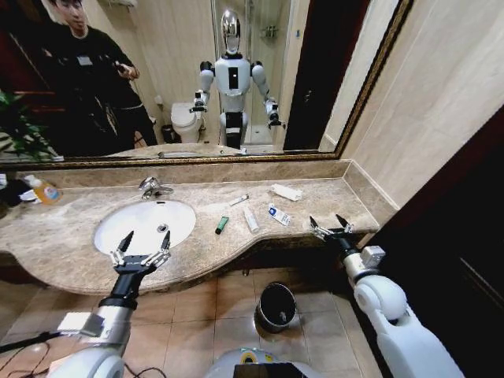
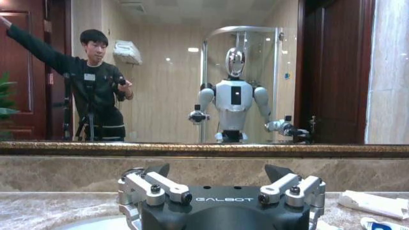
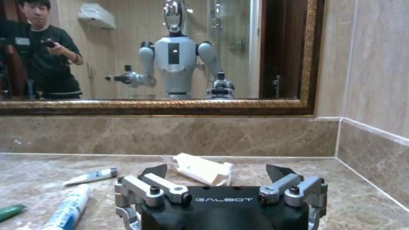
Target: Pick up the trash from the sink and place it in the trash bin.
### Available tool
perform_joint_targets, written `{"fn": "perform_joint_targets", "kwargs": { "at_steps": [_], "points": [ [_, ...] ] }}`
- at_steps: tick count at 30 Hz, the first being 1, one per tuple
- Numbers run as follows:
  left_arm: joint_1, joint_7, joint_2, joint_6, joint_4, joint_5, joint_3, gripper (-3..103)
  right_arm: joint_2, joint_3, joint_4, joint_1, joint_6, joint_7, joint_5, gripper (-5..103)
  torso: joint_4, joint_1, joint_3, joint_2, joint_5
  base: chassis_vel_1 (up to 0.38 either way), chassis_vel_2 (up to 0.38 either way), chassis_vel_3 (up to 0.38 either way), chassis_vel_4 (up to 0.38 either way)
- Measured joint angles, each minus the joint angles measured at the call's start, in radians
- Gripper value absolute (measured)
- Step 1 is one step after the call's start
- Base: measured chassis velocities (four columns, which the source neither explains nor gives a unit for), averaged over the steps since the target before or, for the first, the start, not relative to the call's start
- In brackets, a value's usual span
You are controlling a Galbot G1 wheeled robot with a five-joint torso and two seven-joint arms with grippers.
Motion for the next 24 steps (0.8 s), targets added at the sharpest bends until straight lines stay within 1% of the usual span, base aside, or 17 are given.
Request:
{"fn": "perform_joint_targets", "kwargs": {
  "at_steps": [4,6,8,11,14,16,18,21,24],
  "points": [
    [0.0,0.0,0.0,0.0,0.0,0.0,0.0,100,0.018,-0.018,0.018,-0.007,0.018,-0.006,-0.002,100,0.0,0.0,0.0,0.0,-0.0001,0.0,0.0,0.0,0.0],
    [0.0,0.0,0.0,0.0,0.0,0.0,0.0,100,0.041,-0.031,0.023,-0.011,0.041,-0.021,-0.021,100,0.0,0.0,0.0,0.0,-0.0001,0.0,0.0,0.0,0.0],
    [0.0,0.0,0.0,0.0,0.0,0.0,0.0,100,0.048,-0.036,0.023,-0.012,0.045,-0.028,-0.029,100,0.0,0.0,0.0,0.0,-0.0001,0.0,0.0,0.0,0.0],
    [0.0,0.0,0.0,0.0,0.0,0.0,0.0,100,0.068,-0.05,0.009,-0.007,0.056,-0.04,-0.066,100,0.0,0.0,0.0,0.0,-0.0001,0.0,0.0,0.0,0.0],
    [0.0,0.0,0.0,0.0,0.0,0.0,0.0,100,0.07,-0.058,0.004,-0.007,0.056,-0.023,-0.093,100,0.0001,0.0,0.0,0.0,0.0001,0.0,0.0,0.0,0.0],
    [0.0,0.0,0.0,0.0,0.0,0.0,0.0,100,0.051,-0.057,0.02,-0.022,0.025,-0.001,-0.093,100,0.0,0.0,0.0,0.0,-0.0001,0.0,0.0,0.0,0.0],
    [0.0,0.0,0.0,0.0,0.0,0.0,0.0,100,0.044,-0.047,0.029,-0.025,0.017,0.002,-0.084,100,0.0,0.0,0.0,0.0,-0.0002,0.0,0.0,0.0,0.0],
    [0.0,0.0,0.0,0.0,0.0,0.0,0.0,100,0.039,-0.03,0.034,-0.025,0.022,0.012,-0.071,100,0.0,0.0,0.0,0.0,-0.0001,0.0,0.0,0.0,0.0],
    [0.0,0.0,0.0,0.0,0.0,0.0,0.0,100,0.039,-0.026,0.055,-0.032,0.039,0.042,-0.053,100,0.0001,0.0,0.0,0.0,0.0,0.0,0.0,0.0,0.0]
  ]
}}
